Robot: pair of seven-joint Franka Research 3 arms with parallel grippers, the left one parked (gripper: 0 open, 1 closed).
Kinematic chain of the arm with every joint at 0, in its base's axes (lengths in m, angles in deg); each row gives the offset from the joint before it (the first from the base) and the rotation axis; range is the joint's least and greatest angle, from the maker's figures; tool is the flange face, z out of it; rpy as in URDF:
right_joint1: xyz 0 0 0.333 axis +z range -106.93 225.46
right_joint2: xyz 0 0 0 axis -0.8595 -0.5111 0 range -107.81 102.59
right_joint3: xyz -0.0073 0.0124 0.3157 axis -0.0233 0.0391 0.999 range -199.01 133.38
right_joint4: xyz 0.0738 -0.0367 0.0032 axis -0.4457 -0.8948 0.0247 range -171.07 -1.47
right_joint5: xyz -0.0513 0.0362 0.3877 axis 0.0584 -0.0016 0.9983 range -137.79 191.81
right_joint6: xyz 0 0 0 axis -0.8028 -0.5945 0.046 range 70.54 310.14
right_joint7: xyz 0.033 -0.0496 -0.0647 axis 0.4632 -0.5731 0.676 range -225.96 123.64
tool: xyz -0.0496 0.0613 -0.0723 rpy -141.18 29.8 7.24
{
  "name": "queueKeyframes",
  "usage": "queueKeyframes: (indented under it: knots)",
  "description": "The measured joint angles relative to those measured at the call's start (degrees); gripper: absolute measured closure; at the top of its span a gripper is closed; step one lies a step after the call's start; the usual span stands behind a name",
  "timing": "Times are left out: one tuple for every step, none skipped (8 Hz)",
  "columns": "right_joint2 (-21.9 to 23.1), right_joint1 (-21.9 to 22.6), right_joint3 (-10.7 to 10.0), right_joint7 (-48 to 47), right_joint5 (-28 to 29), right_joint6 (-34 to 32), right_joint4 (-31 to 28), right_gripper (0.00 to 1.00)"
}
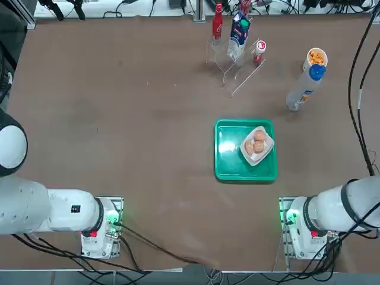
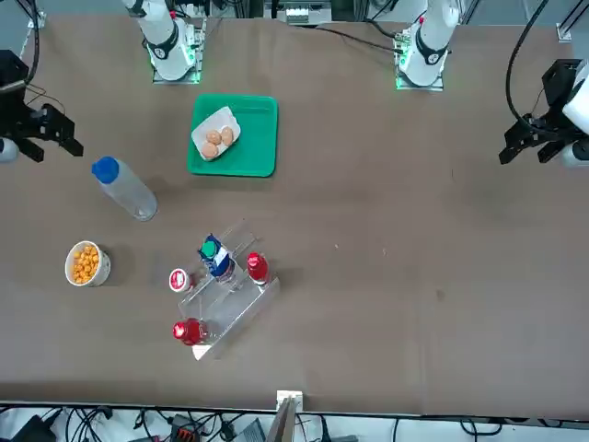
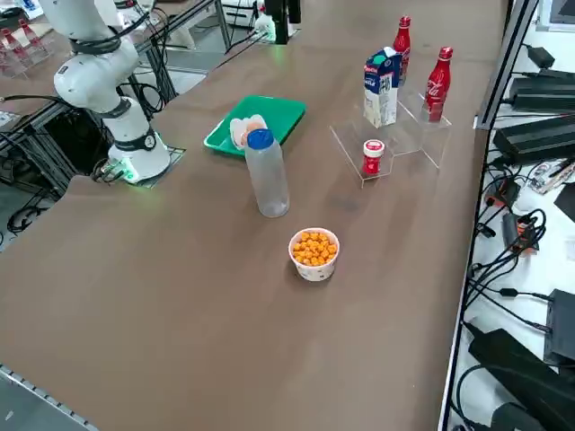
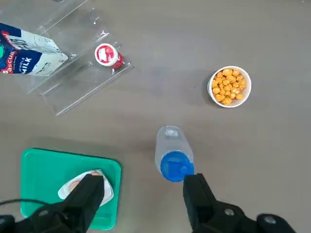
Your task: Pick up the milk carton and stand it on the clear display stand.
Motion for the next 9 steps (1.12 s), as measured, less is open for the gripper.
queueKeyframes:
  knots:
    - [1.48, 0.28, -0.14, -0.52, 0.1, 0.94, -2.12, 0.0]
    - [3.44, 1.61, -1.56, -0.84, 0.98, 2.49, -4.95, 0.0]
    - [5.63, 4.11, -4.43, -0.86, 1.98, 4.0, -7.85, 0.0]
    - [7.6, 5.69, -6.32, -0.85, 2.13, 4.72, -10.24, 0.0]
    - [8.79, 5.98, -6.71, -0.81, 2.13, 5.16, -11.64, 0.0]
    - [9.25, 6.0, -6.49, -0.79, 2.13, 5.47, -12.15, 0.0]
    - [9.27, 5.92, -5.74, -0.78, 1.75, 5.75, -12.27, 0.0]
    - [9.2, 5.88, -4.48, -0.79, 0.83, 6.15, -12.39, 0.0]
    - [8.97, 5.87, -3.29, -0.86, 0.03, 6.51, -12.44, 0.0]
